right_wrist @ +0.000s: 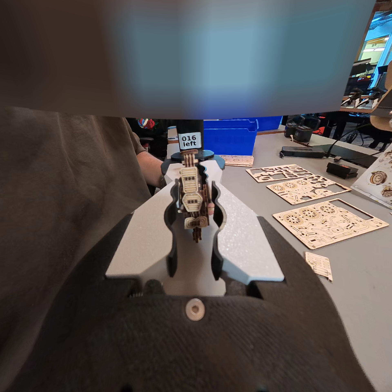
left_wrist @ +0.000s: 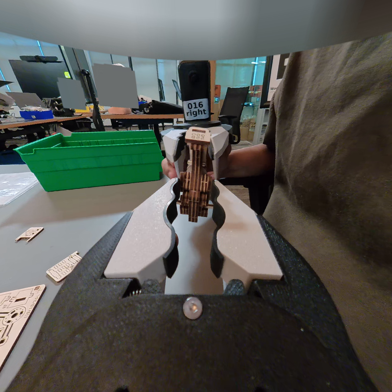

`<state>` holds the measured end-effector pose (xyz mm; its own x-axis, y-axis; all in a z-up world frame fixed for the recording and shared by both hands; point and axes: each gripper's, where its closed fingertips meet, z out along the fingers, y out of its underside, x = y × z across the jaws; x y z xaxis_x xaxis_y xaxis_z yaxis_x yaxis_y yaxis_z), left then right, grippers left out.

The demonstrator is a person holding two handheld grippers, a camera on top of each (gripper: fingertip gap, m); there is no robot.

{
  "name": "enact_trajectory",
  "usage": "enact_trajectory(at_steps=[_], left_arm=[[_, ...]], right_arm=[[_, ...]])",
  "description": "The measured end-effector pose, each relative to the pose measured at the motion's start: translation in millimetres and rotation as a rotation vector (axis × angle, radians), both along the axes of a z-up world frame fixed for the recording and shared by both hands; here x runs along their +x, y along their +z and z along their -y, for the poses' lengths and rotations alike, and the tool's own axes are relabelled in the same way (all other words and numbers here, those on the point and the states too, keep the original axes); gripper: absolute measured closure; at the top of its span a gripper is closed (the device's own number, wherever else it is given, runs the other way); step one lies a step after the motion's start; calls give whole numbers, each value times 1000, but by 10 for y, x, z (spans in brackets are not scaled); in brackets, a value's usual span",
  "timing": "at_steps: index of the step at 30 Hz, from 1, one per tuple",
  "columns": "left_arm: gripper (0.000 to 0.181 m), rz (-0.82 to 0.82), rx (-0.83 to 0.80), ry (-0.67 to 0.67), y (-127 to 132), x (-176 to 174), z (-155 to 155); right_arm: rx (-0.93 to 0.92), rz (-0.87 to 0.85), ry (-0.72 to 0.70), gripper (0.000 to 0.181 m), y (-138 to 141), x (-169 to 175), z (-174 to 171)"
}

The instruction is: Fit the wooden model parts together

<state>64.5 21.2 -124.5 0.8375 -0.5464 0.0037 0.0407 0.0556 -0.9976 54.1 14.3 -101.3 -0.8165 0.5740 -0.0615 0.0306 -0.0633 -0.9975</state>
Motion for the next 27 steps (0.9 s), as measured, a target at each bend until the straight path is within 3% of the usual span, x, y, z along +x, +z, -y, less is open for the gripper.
enact_trajectory(at_steps=[5,11,17,27], left_arm=[[155,-12,-40,31,-75,-46,-47],[155,-29,-68,75,-135,-95,-98],[155,-56,-79,87,-162,-108,-105],[155,-146,-94,93,-235,-53,-116]], right_arm=[[10,-50,-62,153,93,-27,-40],[202,-114,-183,160,42,-90,-42],[263,-94,-185,170,41,-72,-37],[423,-54,-177,167,-91,-45,6]])
